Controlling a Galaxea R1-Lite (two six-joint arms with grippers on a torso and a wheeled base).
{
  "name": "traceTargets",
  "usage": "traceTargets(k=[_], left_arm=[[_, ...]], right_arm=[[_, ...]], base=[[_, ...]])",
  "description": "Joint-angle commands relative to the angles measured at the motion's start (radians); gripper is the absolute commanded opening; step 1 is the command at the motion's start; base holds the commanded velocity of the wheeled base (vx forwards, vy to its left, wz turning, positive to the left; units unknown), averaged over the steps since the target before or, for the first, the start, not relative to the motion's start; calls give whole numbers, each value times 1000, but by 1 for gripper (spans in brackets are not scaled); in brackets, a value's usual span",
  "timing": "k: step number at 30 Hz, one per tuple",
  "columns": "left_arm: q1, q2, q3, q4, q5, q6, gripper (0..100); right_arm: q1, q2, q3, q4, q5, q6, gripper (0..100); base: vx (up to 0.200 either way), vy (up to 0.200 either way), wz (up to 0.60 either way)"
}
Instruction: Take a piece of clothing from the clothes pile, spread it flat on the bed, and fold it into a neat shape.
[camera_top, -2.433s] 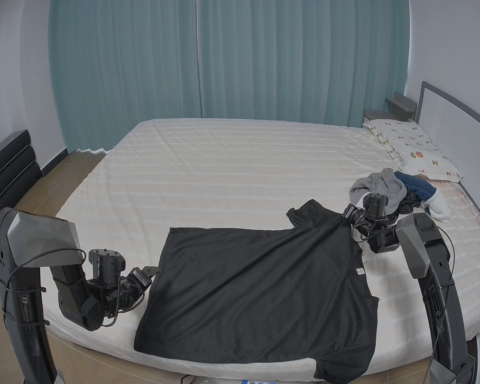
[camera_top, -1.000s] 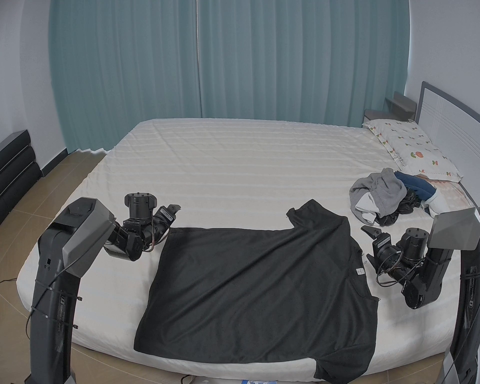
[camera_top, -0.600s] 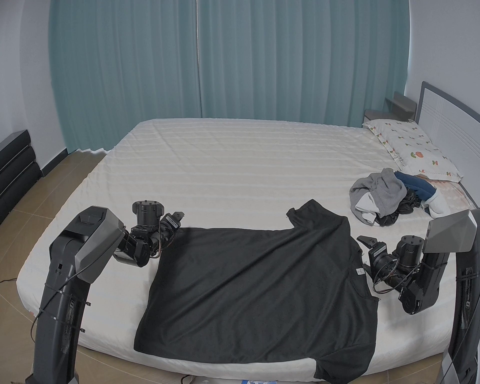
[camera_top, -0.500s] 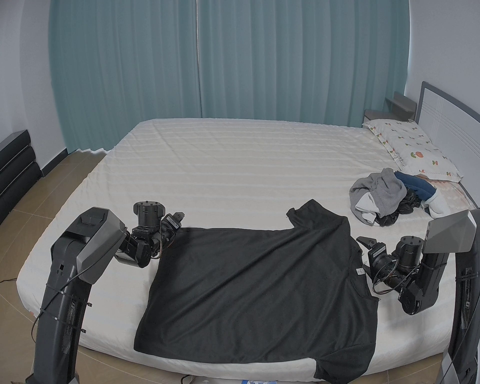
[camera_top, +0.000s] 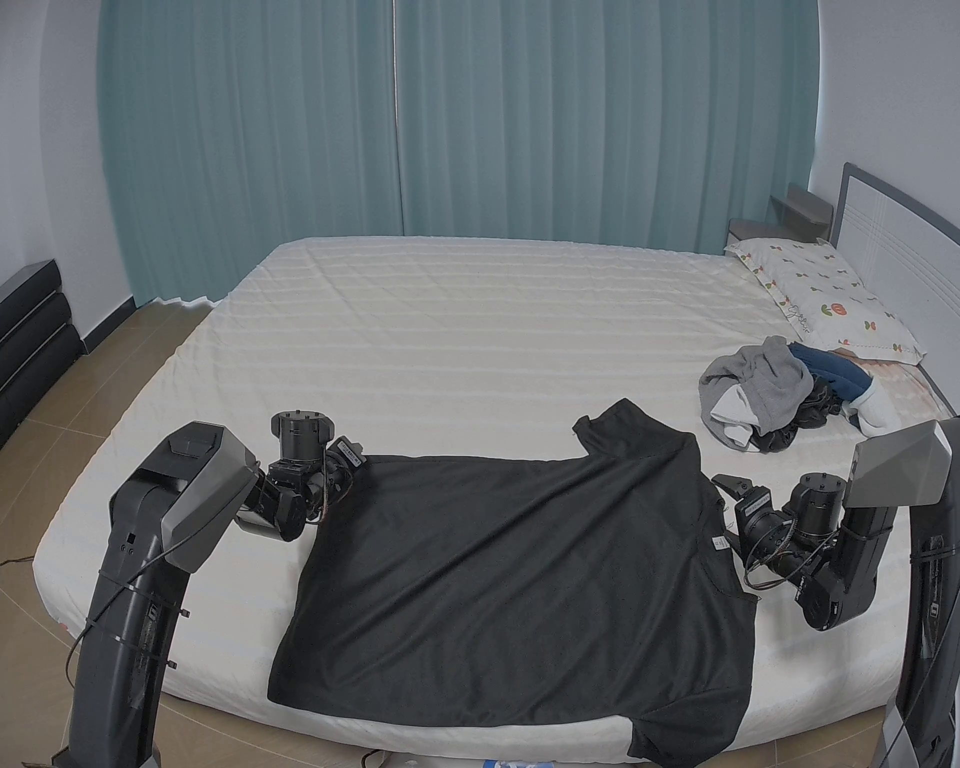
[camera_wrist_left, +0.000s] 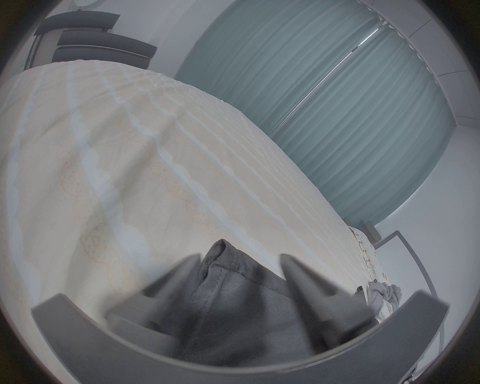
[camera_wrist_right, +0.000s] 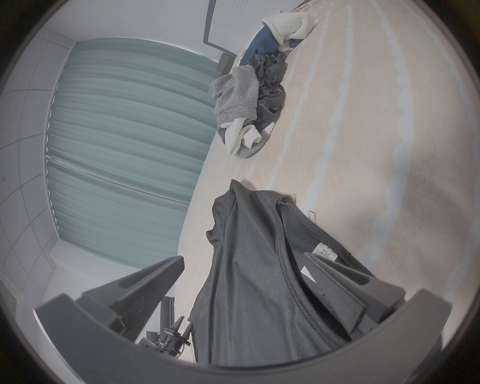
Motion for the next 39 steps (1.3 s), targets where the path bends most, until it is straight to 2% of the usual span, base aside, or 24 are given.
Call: traceTargets(k=[1,8,13,24,39], left_arm=[[-2,10,-13,1,3,1,0],[3,16,-39,-7,65,-2,0],[15,54,-117,-13,148,-4,0],[29,60,-127,-12,197,-4,0],[49,54,-120,-13,204,-5,0]], right_arm=[[1,4,0,-9,0,0,100],[1,4,6,-10,0,-1,100],[7,4,6,-10,-3,0,100],[7,5,6,-10,-6,0,100],[8,4,6,-10,-7,0,100]], base=[[0,0,0],[0,0,0],[0,0,0],[0,0,0],[0,0,0]])
